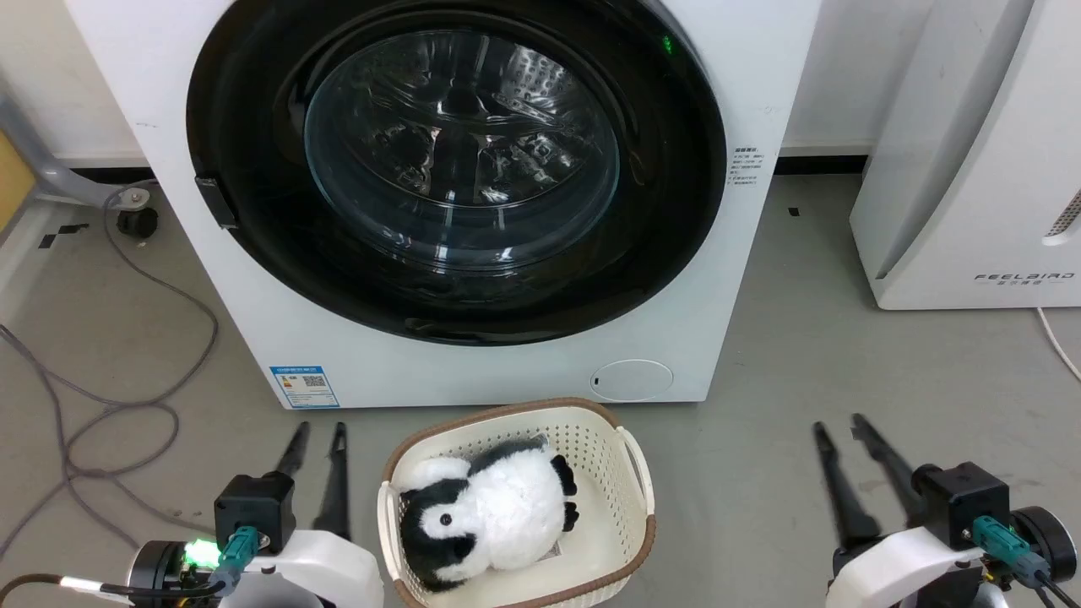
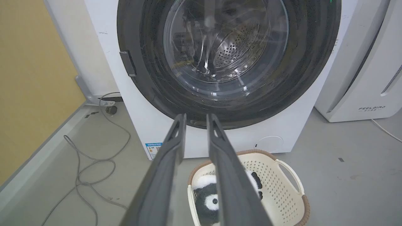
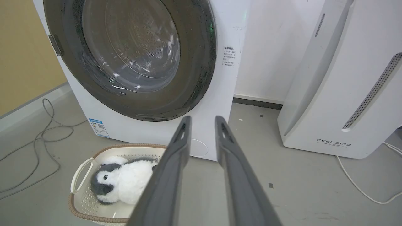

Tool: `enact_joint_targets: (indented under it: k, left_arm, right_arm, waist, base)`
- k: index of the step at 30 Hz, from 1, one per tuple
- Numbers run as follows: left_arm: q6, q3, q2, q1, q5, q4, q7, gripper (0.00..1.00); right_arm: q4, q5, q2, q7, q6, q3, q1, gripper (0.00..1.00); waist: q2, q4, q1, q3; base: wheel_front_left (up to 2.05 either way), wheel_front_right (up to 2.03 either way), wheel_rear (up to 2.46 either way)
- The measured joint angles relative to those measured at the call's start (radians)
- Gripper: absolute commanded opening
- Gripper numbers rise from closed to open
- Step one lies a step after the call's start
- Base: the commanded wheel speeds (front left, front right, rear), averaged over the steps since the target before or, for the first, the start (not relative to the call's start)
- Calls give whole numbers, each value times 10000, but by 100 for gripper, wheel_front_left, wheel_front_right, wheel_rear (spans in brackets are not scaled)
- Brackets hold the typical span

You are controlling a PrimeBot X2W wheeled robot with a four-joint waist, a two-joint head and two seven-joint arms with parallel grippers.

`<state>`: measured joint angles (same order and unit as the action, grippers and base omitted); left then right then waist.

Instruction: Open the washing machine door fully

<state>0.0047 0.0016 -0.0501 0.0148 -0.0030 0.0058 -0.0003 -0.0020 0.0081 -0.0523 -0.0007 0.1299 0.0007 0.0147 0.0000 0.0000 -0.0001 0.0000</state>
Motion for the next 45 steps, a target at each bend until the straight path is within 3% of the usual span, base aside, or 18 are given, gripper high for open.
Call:
enact_joint_targets:
  k: [26, 27, 28, 29, 36, 45]
  left_arm:
    - [278, -199, 2, 0, -105, 15, -443, 100]
    - [282, -203, 2, -1, -107, 15, -460, 100]
    - [290, -213, 2, -1, -111, 15, -464, 100]
    - [303, -217, 2, -2, -134, 15, -493, 100]
    - [378, -261, 2, -22, -213, 17, -633, 100]
    - [500, -337, 2, -109, -282, 19, -815, 100]
  right_arm:
    - [-159, 922, -2, -426, 0, -148, -6, 100]
    - [-161, 972, -2, -460, 0, -155, -6, 68]
    - [-161, 1028, -2, -468, 0, -161, -10, 16]
    - [-161, 1152, -2, -472, 0, -167, -17, 0]
    - [-86, 2508, -2, -635, 0, -163, -242, 0]
    - [221, 5264, 0, -821, 0, -105, -632, 0]
  waist:
    - [0, 10, 0, 75]
    - [0, 13, 0, 82]
    - [0, 15, 0, 90]
    - [0, 17, 0, 98]
    - [0, 40, 0, 160]
    - [0, 85, 0, 259]
  base:
    - [0, 0, 0]
    - [0, 0, 0]
    - [0, 0, 0]
    - [0, 0, 0]
    - [0, 0, 0]
    - [0, 0, 0]
